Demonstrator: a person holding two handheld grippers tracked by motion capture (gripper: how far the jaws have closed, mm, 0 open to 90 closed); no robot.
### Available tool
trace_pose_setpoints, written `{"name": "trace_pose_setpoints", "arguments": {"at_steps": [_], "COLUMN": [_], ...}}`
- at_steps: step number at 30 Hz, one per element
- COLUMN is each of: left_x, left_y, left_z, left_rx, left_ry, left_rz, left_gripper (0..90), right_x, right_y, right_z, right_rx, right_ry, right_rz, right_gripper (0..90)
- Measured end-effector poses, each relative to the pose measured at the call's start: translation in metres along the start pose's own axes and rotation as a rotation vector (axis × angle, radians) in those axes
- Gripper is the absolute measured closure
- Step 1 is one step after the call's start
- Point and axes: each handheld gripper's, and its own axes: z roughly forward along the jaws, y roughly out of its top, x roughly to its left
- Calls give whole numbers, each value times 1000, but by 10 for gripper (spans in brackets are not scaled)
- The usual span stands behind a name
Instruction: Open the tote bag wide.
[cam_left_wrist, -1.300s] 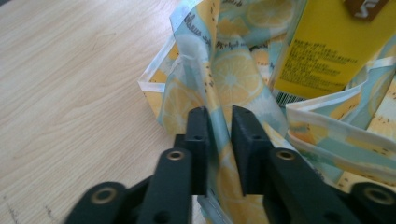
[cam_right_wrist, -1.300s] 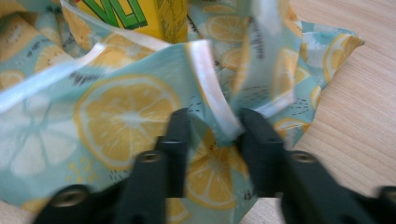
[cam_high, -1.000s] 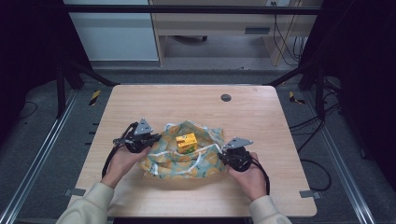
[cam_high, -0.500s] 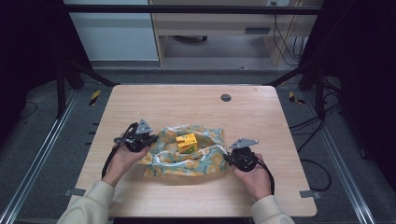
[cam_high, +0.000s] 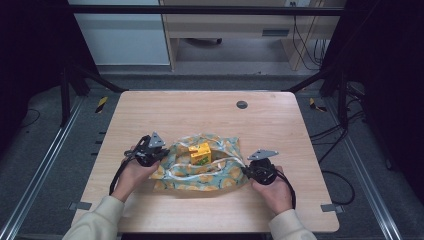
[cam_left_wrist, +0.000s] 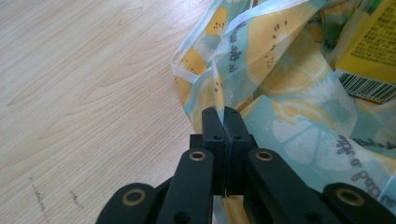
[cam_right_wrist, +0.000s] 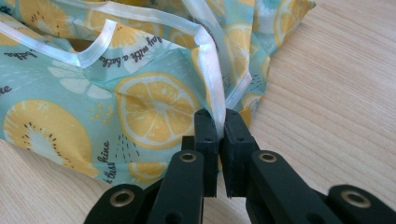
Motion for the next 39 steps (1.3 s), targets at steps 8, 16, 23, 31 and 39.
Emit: {"name": "trace_pose_setpoints", "arguments": {"at_steps": [8,16,23,31,39], "left_x": [1,0,-1,-2,-3], "left_y": [-5,-6,-7,-9,-11], "left_z": [0,2,4,4,4], "left_rx": [20,48,62,73,78], "left_ry": [0,8,6,4,2], "left_rz": [9,25,29,36,39], "left_gripper": [900,900,900,900,895], "right_x": [-1,-1,0,0,0], "right_y": [-3,-4,-5,-6,-7], "right_z": [-1,-1,0,2,2], "right_rx": [11,27,38,49,49], "right_ry": [1,5,5,4,7], "right_rz": [2,6,1,8,9], "right_gripper": [869,877,882,882,869]}}
